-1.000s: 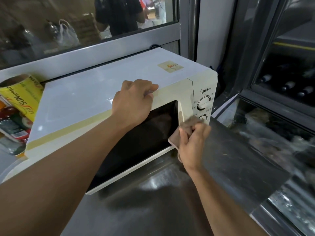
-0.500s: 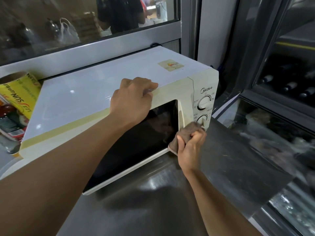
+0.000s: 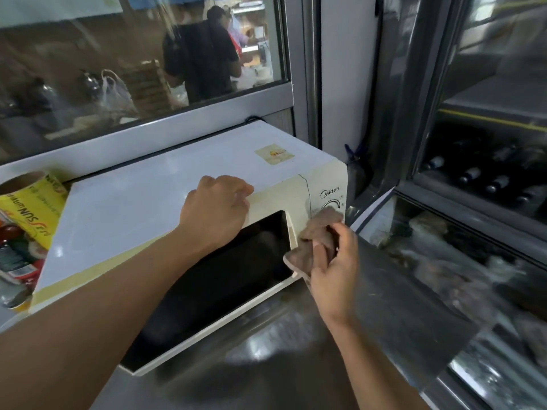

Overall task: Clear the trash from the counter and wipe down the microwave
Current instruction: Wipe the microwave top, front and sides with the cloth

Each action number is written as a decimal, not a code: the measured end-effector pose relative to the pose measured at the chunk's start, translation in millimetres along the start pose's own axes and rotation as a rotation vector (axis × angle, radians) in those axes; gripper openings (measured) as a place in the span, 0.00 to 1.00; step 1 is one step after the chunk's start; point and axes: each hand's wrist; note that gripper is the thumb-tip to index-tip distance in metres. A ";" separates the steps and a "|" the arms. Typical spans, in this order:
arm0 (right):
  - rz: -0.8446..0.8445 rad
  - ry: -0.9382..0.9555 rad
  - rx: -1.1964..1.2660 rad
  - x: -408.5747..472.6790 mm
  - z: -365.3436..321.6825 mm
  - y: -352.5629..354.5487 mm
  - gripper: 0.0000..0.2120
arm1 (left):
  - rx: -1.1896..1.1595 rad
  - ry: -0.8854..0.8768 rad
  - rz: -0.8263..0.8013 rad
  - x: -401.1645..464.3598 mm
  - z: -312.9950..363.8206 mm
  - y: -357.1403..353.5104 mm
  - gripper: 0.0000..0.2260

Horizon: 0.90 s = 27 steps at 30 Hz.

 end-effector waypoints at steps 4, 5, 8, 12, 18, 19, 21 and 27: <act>0.027 0.137 -0.062 50.7 -32.2 -8.5 0.17 | 0.012 -0.040 0.035 3.0 22.8 -8.2 0.19; 0.018 0.150 -0.097 56.5 -35.5 -13.2 0.17 | -0.004 -0.059 0.020 3.9 27.9 -12.6 0.20; 0.057 0.182 -0.106 50.2 -29.3 -29.8 0.19 | -0.023 -0.096 0.034 10.6 34.9 -24.2 0.21; 0.072 0.149 0.009 21.8 5.2 -35.7 0.15 | 0.016 -0.064 0.105 16.3 35.5 -33.1 0.19; -0.040 0.067 -0.100 -10.4 60.3 -30.3 0.12 | 0.092 -0.057 0.188 14.8 35.7 -39.8 0.18; -0.043 0.056 -0.118 -11.0 58.9 -30.4 0.11 | 0.097 -0.058 0.198 14.5 35.5 -40.5 0.18; -0.036 0.044 -0.131 -10.1 53.8 -31.0 0.13 | 0.113 -0.061 0.207 13.0 35.3 -41.7 0.18; 0.003 -0.025 -0.316 -5.3 43.2 -37.9 0.29 | 0.137 -0.071 0.218 12.0 33.2 -43.7 0.17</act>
Point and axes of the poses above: each hand's wrist, its own x-axis towards the middle knuckle, its own y-axis out of the back of the hand, z = x × y, and after that the axes turned 1 degree about -z, right-handed
